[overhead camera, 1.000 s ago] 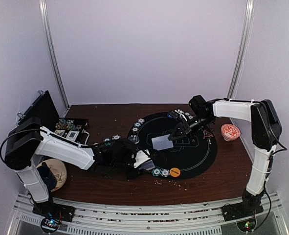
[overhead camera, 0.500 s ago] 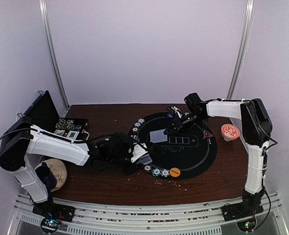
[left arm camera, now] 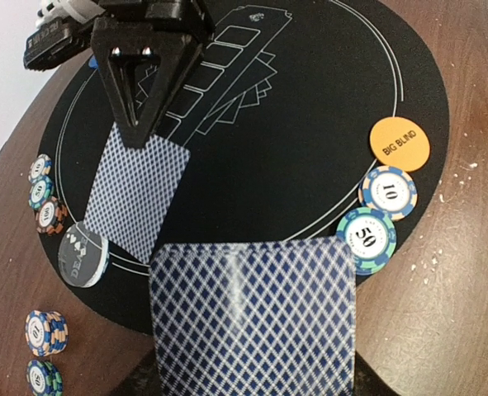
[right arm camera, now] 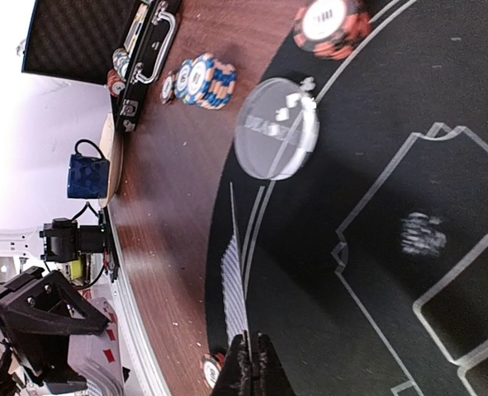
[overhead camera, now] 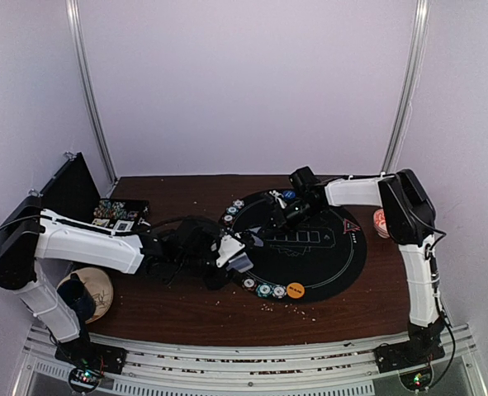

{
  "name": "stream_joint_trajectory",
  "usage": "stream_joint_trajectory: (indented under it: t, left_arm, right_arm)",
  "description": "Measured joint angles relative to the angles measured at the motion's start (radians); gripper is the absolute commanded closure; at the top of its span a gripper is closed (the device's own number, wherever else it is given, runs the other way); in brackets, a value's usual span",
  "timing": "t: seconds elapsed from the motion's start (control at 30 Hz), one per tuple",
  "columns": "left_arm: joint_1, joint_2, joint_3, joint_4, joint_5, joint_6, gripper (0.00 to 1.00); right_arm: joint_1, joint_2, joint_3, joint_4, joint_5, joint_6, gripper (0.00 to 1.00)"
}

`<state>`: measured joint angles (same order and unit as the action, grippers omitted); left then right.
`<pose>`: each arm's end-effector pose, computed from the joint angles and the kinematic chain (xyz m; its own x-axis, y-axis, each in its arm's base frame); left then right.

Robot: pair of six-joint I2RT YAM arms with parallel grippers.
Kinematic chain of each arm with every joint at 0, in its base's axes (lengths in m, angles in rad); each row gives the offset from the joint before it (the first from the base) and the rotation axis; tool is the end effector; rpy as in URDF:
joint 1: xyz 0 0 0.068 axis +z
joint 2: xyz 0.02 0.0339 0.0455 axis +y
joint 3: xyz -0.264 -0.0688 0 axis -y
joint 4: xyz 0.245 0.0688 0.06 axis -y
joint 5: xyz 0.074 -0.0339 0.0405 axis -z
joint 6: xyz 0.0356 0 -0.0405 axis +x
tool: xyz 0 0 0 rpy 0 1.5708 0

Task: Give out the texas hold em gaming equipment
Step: Distribute the poker card in the dealer area.

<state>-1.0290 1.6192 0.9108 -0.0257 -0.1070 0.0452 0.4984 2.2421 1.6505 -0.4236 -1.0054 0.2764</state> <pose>0.1781 -0.2886 0.1901 -0.3085 0.5996 -0.7384 0.8258 0.5541 0.1050 0.3986 0.2511 0.1543 -0.8945 -0.3204 -0.3117 -0.4191 0.3587 0.8341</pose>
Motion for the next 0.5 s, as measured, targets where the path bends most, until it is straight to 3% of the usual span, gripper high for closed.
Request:
stream_joint_trajectory:
  t: [0.5]
  left_arm:
    - [0.002, -0.050, 0.000, 0.002, -0.016, -0.022, 0.87]
  right_arm:
    - [0.079, 0.064, -0.001, 0.116, -0.037, 0.114, 1.00]
